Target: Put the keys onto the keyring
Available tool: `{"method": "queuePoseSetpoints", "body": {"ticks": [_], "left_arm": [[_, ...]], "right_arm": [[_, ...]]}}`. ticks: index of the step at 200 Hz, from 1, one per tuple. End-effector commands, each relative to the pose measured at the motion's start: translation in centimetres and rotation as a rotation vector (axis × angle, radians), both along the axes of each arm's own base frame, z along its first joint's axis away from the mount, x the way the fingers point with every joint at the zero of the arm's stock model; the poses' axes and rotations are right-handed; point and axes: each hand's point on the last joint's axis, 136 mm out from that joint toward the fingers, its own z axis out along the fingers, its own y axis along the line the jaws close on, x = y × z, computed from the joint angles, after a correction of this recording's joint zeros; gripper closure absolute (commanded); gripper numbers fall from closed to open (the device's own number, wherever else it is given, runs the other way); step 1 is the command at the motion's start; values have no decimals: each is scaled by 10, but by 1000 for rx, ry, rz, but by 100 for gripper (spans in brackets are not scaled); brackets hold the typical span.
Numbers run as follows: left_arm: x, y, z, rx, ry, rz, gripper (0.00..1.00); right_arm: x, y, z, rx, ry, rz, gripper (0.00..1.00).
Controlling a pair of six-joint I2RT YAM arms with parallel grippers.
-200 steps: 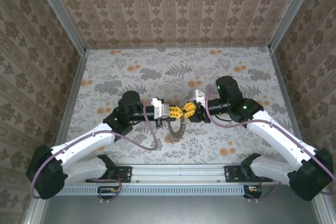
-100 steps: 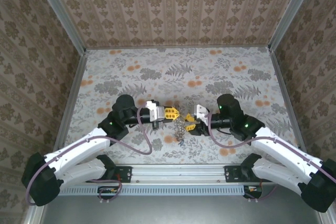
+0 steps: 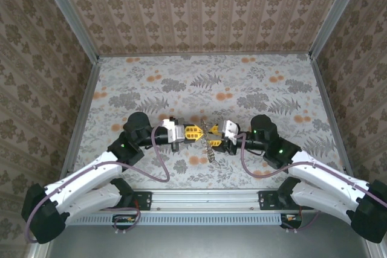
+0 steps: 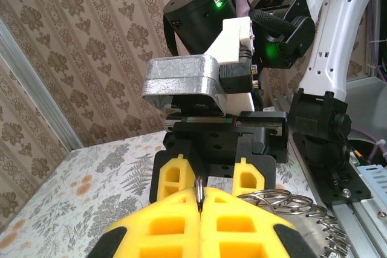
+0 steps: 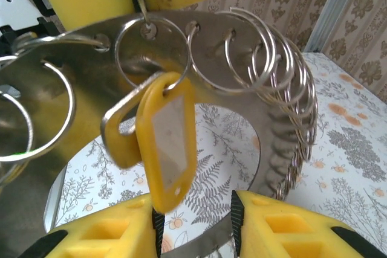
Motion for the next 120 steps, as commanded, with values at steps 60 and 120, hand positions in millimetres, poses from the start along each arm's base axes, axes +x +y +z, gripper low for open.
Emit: {"method": "queuePoseSetpoints", "body": {"ticks": [60, 120], "left_arm": [[-4, 6, 7, -21, -14, -8, 100], [3, 11, 1, -18, -7, 50, 100]], "right_arm": [[25, 18, 24, 128, -32, -104, 68], [10, 10, 25, 89, -37, -72, 95]]}}
